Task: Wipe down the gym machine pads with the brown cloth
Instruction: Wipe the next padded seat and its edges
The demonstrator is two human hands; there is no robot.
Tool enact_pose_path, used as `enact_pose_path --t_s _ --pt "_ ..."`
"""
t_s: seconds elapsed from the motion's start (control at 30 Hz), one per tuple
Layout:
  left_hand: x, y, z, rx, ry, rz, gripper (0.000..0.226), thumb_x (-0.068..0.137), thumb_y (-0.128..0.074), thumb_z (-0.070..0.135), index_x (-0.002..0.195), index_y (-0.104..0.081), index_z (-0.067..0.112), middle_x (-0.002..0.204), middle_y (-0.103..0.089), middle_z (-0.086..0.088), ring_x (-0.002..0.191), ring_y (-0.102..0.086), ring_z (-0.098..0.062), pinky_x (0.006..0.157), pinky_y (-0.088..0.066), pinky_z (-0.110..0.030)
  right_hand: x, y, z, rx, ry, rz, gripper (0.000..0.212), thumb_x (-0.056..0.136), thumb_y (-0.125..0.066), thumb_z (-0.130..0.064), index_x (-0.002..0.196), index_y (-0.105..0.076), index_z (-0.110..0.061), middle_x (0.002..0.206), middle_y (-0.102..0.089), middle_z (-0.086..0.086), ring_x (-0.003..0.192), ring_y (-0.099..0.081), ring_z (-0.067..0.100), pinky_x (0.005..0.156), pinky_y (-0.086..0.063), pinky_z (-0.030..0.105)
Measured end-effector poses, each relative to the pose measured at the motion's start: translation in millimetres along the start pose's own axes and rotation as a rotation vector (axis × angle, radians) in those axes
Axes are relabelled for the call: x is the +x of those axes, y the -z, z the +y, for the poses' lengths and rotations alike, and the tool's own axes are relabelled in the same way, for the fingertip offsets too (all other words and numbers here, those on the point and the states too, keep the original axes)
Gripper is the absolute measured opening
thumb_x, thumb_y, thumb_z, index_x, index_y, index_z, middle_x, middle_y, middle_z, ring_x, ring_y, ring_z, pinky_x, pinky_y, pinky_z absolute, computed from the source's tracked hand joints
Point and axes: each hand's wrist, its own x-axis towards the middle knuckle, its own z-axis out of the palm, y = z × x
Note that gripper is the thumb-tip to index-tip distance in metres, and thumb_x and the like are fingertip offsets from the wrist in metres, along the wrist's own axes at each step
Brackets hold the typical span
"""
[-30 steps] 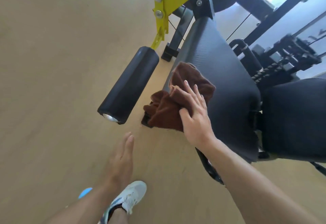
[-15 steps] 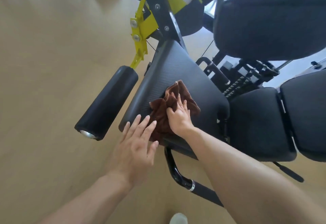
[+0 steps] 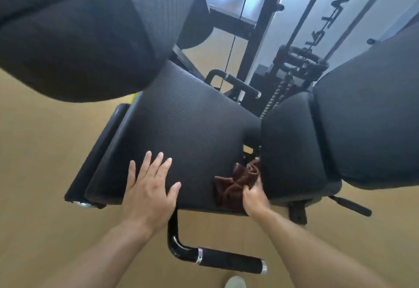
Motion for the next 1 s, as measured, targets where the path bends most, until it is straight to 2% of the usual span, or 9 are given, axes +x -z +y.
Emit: enact_pose_path --t_s 0.07,0.17,0.27,0.37,0.47,0.57,0.7,0.83,1.0 --pt "8.1 -11.7 13.0 0.005 -0.035 -0.014 0.067 0.098 -0.027 0.054 0.159 -0.02 0.027 0.169 -0.011 0.01 0.154 0.015 -0.006 0.124 0.017 -0.037 1.6 -8.2 2.7 0.053 0.017 0.045 0.071 0.101 -0.045 -0.031 0.158 -0.007 -0.051 0.156 -0.048 -0.005 0.133 -0.055 0.03 0.115 -0.039 0.046" --pt "22.5 -22.1 27.8 -0.09 -0.082 0.03 0.07 0.095 -0.023 0.057 0.158 -0.023 0.028 0.168 -0.016 0.011 0.153 0.012 0.001 0.125 0.014 -0.032 -3.7 -24.2 -6.2 -0.011 0.059 0.204 0.07 0.099 -0.046 -0.027 0.161 -0.017 -0.039 0.167 -0.029 -0.001 0.152 -0.029 0.024 0.125 -0.022 0.047" --pt "50.3 -12.4 41.8 -0.258 -0.083 0.207 0.065 0.098 -0.026 0.056 0.154 -0.034 0.025 0.164 -0.03 0.009 0.153 -0.003 0.003 0.126 0.003 -0.027 -27.8 -41.0 -42.7 -0.014 0.594 -0.036 0.069 0.091 -0.046 -0.021 0.156 -0.031 -0.037 0.167 -0.027 -0.009 0.158 -0.01 0.012 0.129 -0.01 0.044" --pt "88.9 8.3 55.4 -0.408 0.035 0.4 0.056 0.1 -0.03 0.051 0.148 -0.044 0.025 0.159 -0.04 0.008 0.152 -0.02 -0.004 0.127 -0.008 -0.03 -26.5 -77.7 -98.5 -0.258 1.273 -0.426 0.059 0.093 -0.053 -0.021 0.151 -0.047 -0.019 0.157 -0.048 0.002 0.156 -0.023 0.02 0.129 -0.01 0.042" --pt "131.4 25.3 60.7 -0.492 0.131 0.512 0.053 0.101 -0.031 0.046 0.145 -0.049 0.02 0.153 -0.049 0.0 0.146 -0.038 -0.016 0.122 -0.027 -0.043 10.8 -100.0 -162.4 -0.401 1.475 -0.4 0.057 0.1 -0.055 -0.026 0.154 -0.043 -0.01 0.156 -0.048 0.011 0.154 -0.024 0.024 0.127 -0.013 0.044" --pt "160.5 28.2 57.5 -0.483 0.152 0.597 0.054 0.102 -0.031 0.045 0.144 -0.048 0.016 0.146 -0.055 -0.008 0.136 -0.05 -0.023 0.115 -0.038 -0.041 56.0 -87.7 -211.5 -0.424 1.397 -0.406 0.064 0.103 -0.049 -0.031 0.161 -0.027 -0.016 0.167 -0.03 0.004 0.157 -0.013 0.019 0.128 -0.01 0.043" --pt "166.0 10.8 66.2 -0.415 0.085 0.532 0.054 0.103 -0.031 0.043 0.147 -0.045 0.015 0.153 -0.048 -0.007 0.146 -0.038 -0.022 0.121 -0.03 -0.047 115.5 -68.1 -242.6 -0.477 1.21 -0.274 0.059 0.105 -0.04 -0.035 0.161 -0.024 -0.032 0.171 -0.014 -0.008 0.158 0.0 0.016 0.128 0.0 0.04" --pt "155.0 -13.8 73.8 -0.432 0.041 0.45 0.052 0.102 -0.035 0.042 0.146 -0.048 0.016 0.154 -0.046 0.0 0.149 -0.03 -0.01 0.124 -0.024 -0.046 171.8 -33.3 -211.9 -0.399 0.818 -0.091 0.06 0.103 -0.038 -0.029 0.161 -0.023 -0.033 0.172 -0.009 -0.009 0.159 0.001 0.017 0.128 0.001 0.041" --pt "131.4 -20.5 76.7 -0.482 0.009 0.414 0.05 0.101 -0.036 0.046 0.141 -0.051 0.02 0.148 -0.043 0.014 0.147 -0.036 -0.01 0.121 -0.03 -0.046 207.6 12.6 -129.6 -0.31 0.174 0.118 0.061 0.105 -0.033 -0.026 0.163 -0.015 -0.024 0.172 -0.006 -0.004 0.158 0.005 0.022 0.126 -0.004 0.042"
